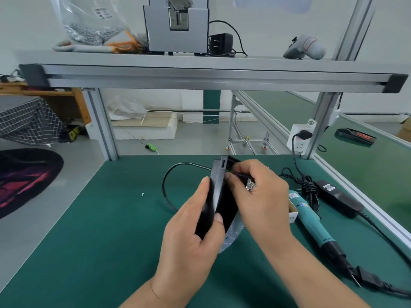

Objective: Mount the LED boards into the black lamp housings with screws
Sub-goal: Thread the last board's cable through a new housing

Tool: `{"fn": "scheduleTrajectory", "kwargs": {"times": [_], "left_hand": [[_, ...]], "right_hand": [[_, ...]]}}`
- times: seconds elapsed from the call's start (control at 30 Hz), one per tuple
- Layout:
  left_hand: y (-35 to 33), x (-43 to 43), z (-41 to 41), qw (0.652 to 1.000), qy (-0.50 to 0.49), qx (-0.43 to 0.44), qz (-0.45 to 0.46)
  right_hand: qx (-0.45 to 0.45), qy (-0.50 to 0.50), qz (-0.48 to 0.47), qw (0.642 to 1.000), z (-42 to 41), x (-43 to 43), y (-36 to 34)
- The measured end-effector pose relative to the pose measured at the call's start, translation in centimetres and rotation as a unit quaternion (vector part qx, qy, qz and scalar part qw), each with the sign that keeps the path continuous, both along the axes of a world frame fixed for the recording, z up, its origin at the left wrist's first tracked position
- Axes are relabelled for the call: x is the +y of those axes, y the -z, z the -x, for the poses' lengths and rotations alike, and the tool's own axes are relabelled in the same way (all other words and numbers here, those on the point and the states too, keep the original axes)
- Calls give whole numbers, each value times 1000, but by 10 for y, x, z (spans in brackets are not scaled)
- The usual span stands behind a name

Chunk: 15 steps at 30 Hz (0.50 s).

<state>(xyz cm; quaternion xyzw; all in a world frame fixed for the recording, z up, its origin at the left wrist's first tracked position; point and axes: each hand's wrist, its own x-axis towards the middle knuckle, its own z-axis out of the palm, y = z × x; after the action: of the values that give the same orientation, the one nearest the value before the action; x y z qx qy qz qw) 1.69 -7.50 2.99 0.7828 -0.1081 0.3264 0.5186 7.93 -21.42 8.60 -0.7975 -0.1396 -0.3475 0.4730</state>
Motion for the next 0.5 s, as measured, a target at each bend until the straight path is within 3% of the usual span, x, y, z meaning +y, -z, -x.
{"fn": "scheduleTrajectory", "kwargs": {"times": [0.5], "left_hand": [[4, -5, -3, 998, 33, 47, -23]], "right_hand": [[92, -140, 90, 982, 7, -15, -4]]}}
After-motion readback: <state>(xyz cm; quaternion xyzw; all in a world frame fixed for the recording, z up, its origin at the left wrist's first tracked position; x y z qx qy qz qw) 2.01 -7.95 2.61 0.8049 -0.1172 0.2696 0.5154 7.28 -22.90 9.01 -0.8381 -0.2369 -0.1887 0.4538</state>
